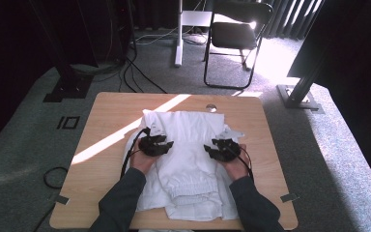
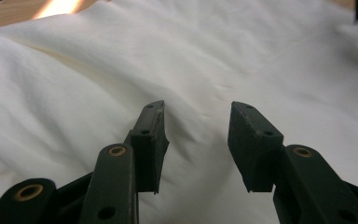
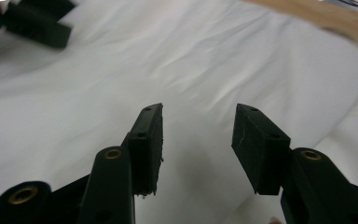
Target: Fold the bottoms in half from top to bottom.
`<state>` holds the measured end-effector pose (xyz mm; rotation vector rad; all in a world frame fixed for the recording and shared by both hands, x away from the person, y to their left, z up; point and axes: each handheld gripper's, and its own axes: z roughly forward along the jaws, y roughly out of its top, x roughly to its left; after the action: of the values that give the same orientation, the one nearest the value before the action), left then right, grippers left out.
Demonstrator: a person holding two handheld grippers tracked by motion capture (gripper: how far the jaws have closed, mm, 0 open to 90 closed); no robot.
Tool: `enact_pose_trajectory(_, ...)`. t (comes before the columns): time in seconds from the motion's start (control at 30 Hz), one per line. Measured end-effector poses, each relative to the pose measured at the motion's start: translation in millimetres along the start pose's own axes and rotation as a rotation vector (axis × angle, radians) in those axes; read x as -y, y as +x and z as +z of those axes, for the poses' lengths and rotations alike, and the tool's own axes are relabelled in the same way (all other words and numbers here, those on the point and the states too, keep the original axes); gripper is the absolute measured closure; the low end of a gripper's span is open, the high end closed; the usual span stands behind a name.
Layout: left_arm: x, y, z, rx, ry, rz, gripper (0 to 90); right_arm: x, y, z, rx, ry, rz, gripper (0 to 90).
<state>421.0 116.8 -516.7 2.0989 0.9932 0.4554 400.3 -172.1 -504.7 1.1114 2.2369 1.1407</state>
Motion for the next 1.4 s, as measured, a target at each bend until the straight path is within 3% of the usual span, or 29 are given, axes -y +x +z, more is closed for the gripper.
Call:
enact_pose_trajectory(0.03, 0.0, 0.0, 0.0, 0.000, 0.000, 0.000, 57.3, 0.0, 0.0, 0.0, 0.000, 0.000, 0.000, 52.0)
enact_pose_trajectory(0.07, 4.8, 4.8, 12.2, -0.003, 0.030, -0.016, 57.3, -7.2, -10.9, 15.7, 0.021, 0.010, 0.013, 52.1)
enact_pose_trajectory(0.13, 8.0, 6.6, 16.4, 0.001, 0.045, -0.017, 57.3, -8.3, -14.2, 23.8, 0.037, 0.018, 0.012, 52.1)
enact_pose_trajectory(0.17, 11.6, 7.3, 19.4, 0.007, 0.046, -0.021, 57.0, -5.9, -18.7, 40.0, 0.059, 0.056, 0.012, 52.0)
enact_pose_trajectory(0.3, 23.2, 10.6, 20.8, 0.036, 0.016, -0.064, 56.9, 10.0, -19.8, 60.9, 0.062, 0.122, 0.034, 51.4)
enact_pose_trajectory(0.43, 32.9, 7.4, 15.2, 0.053, -0.005, -0.074, 56.9, 19.4, -13.3, 55.2, 0.061, 0.102, 0.066, 51.4)
enact_pose_trajectory(0.7, 59.6, -11.4, -12.2, 0.092, -0.014, -0.066, 56.8, 36.4, 11.2, 34.2, 0.050, 0.109, 0.037, 51.4)
enact_pose_trajectory(1.1, 87.1, -37.4, -46.5, 0.102, 0.003, -0.058, 55.8, 55.5, 46.2, 8.0, 0.021, 0.130, 0.005, 51.5)
enact_pose_trajectory(1.27, 74.2, -28.5, -56.6, 0.059, -0.031, -0.043, 52.1, 57.5, 45.6, 5.9, 0.002, 0.125, 0.007, 51.4)
enact_pose_trajectory(1.3, 59.0, -12.0, -63.3, 0.015, -0.080, -0.072, 52.1, 56.8, 44.7, 6.1, -0.003, 0.128, 0.014, 51.4)
enact_pose_trajectory(1.4, 40.9, 12.9, -67.4, -0.062, -0.113, -0.107, 50.4, 54.4, 40.6, 6.1, -0.030, 0.139, 0.023, 51.6)
